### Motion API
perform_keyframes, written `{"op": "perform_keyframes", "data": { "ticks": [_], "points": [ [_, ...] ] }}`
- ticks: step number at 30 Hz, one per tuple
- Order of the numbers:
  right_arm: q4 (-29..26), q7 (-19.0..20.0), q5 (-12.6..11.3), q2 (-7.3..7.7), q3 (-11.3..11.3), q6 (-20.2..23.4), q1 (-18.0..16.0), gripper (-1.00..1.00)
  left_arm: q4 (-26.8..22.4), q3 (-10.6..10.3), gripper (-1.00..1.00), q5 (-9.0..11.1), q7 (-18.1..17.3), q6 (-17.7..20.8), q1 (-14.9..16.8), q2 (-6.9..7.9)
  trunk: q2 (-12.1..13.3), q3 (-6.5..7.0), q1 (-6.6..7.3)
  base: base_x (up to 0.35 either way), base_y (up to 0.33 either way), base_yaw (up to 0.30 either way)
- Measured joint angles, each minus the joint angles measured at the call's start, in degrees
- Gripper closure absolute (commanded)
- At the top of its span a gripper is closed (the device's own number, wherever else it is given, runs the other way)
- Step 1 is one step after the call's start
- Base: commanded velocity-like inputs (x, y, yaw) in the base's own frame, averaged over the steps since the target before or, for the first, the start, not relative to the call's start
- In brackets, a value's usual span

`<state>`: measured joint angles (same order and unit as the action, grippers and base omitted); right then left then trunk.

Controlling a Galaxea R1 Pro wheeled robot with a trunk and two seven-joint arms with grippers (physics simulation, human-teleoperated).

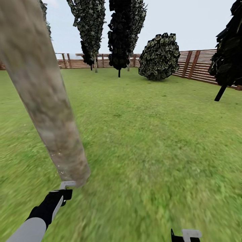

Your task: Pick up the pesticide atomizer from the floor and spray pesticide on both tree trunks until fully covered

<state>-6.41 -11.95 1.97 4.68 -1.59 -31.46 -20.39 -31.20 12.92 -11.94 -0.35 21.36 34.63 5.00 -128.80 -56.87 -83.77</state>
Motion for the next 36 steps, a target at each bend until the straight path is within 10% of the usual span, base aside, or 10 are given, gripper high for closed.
{"op": "perform_keyframes", "data": {
  "ticks": [36],
  "points": [
    [0.0, -0.09, -0.04, 0.06, 0.02, 0.0, 0.0, -1.0, -1.41, -0.28, 1.0, 0.09, -0.67, 0.48, 1.23, -1.06, 0.0, 0.0, 0.0, 0.055, -0.118, 0.199]
  ]
}}
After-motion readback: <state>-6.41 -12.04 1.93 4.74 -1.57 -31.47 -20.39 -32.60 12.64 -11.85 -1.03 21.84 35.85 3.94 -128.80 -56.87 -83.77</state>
